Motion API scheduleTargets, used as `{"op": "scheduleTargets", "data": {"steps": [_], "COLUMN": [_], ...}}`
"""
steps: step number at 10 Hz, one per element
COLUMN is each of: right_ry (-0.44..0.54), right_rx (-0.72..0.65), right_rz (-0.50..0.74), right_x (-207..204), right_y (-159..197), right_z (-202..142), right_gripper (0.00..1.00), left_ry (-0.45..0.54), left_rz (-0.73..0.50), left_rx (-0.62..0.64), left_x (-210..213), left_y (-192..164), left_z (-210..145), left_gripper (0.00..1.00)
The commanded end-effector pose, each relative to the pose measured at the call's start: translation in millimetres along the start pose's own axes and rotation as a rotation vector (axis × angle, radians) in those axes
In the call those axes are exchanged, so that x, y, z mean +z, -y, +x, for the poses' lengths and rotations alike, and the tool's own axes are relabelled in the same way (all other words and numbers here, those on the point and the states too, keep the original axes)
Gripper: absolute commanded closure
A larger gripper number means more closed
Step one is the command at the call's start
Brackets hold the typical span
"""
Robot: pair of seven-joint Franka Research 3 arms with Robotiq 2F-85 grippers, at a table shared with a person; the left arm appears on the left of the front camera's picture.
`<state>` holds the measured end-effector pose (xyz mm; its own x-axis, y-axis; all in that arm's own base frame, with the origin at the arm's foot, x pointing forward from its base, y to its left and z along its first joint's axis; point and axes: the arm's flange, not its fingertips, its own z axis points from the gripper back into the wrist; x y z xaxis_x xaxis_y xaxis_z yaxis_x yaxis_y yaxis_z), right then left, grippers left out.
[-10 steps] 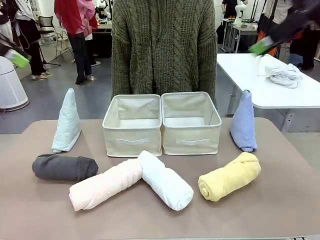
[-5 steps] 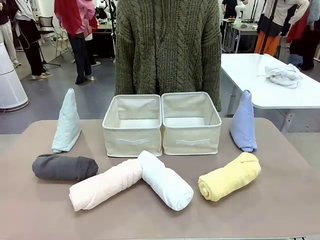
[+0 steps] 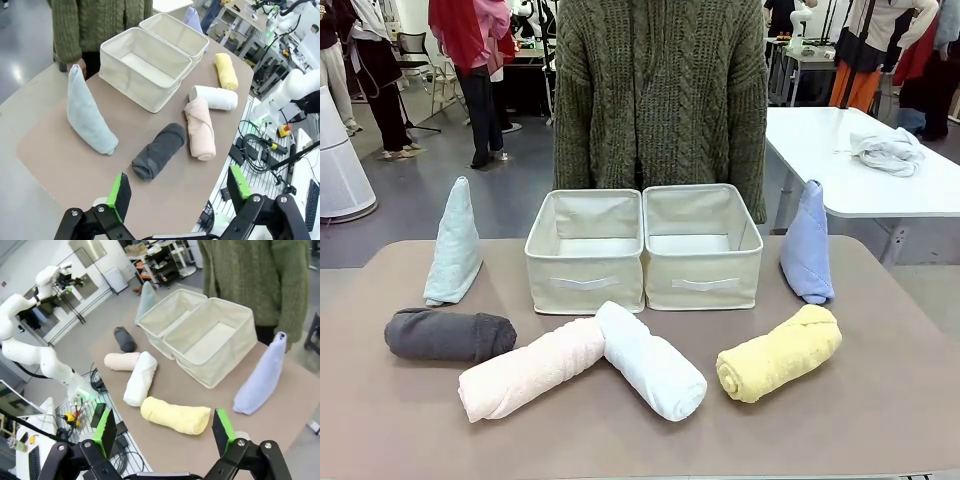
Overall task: Sort the towels based on their folding style.
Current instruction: Pick up one triangle-folded towel and place it in the left Fabric basket.
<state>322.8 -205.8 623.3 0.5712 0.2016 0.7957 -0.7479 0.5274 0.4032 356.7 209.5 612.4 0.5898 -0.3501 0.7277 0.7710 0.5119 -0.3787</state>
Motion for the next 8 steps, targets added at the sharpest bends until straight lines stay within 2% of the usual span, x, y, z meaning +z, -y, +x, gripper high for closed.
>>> {"op": "scheduleTargets", "data": {"steps": [1, 3, 8], "right_ry": [0.017, 0.002, 0.002], "right_rx": [-0.009, -0.002, -0.002], "right_rz": [-0.044, -0.021, -0.021], "right_x": [-3, 5, 5], "right_y": [-12, -4, -4], "right_z": [-4, -1, -1], "right_gripper": [0.0, 0.0, 0.0], "left_ry": [0.042, 0.008, 0.008], "left_rz": [-0.003, 0.006, 0.006], "left_rx": [0.005, 0.017, 0.017], "left_x": [7, 6, 6], "left_y": [0, -1, -1], "left_z": [-7, -7, -7], "left_gripper": [0.0, 0.0, 0.0]}}
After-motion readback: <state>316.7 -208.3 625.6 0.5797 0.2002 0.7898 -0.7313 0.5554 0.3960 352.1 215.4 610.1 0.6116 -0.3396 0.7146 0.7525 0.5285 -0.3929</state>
